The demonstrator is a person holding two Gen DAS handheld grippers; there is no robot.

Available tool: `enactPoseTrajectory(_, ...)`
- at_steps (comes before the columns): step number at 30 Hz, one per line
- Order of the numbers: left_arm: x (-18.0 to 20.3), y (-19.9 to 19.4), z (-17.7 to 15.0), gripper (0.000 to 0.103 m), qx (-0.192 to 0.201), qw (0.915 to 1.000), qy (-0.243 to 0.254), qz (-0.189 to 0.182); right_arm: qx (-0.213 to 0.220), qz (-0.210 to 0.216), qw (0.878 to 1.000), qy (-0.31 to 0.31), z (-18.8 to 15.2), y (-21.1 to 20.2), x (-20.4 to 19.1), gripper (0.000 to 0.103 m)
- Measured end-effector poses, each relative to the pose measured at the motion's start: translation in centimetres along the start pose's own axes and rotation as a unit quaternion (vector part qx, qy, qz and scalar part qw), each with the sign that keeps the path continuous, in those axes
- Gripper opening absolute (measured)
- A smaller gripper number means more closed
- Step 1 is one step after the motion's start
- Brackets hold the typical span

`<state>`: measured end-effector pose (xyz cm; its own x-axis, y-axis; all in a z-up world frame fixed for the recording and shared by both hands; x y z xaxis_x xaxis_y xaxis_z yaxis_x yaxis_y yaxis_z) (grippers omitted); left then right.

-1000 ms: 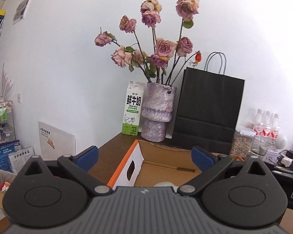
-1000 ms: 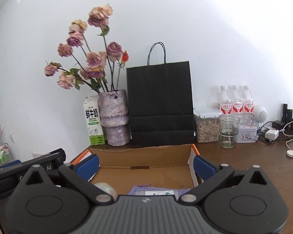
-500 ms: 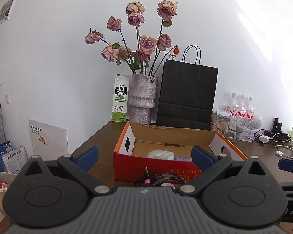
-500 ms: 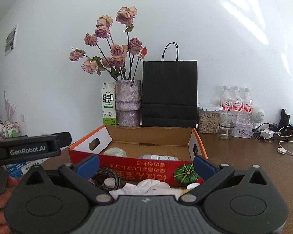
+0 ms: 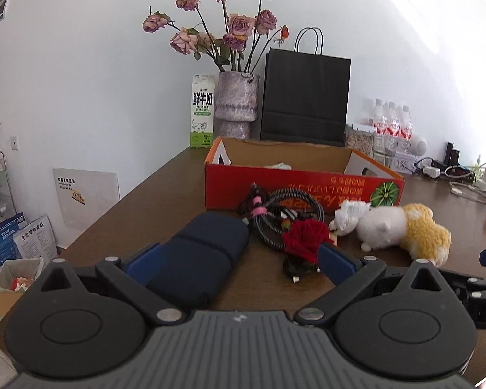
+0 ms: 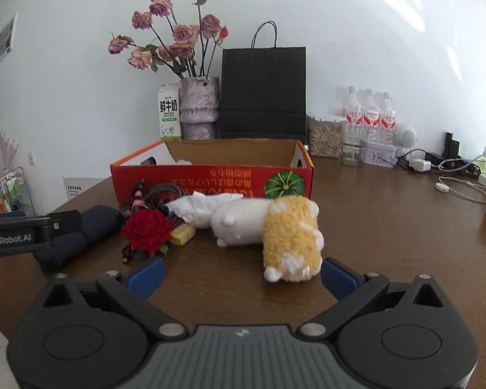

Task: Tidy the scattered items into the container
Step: 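Withdraw both grippers from the box back over the table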

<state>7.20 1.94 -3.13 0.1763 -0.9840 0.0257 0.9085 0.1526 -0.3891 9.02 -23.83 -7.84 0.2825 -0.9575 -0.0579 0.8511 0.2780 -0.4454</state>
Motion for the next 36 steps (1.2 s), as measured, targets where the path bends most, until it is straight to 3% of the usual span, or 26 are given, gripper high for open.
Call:
enactPoseTrajectory(5,-0.5,-0.7,-2.8,0.103,-0.038,0.9992,0.002,0.009,-0.029,-0.008,1.0,0.001,-1.9,0.0,0.4,0.103)
enactPoseTrajectory(11,-0.4,-0.5,-3.1,0.103,-0.04,0.9991,0.003,0.011,-0.048,0.0,0.999,0.003,-2.5,0.6,-0.2,0.103)
enactPoseTrajectory(17,-0.6,0.6,-3.8,0.103,-0.067,0.9977,-0.009,0.009,-0.073,-0.005,0.997,0.014,-3.3,1.7,0.0,0.103)
enactPoseTrajectory(36,0.0,1.1,-4.6,0.103,-0.078,0.9966,0.021,0.019,-0.069,-0.004,0.998,-0.003,-3.6,2.1,-0.2,0.103)
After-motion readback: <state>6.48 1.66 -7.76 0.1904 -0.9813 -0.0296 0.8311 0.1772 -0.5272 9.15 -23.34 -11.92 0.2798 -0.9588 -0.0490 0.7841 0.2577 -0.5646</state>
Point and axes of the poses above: each gripper's, at about its wrist camera, not at the fingertips, and y roughly the way its jaws point, x to its right, z to its top, the point moved 4 cm from there along y, roughly the way its jaws point, and after that the axes turned 3 degrees about z, right-handed, at the moved point
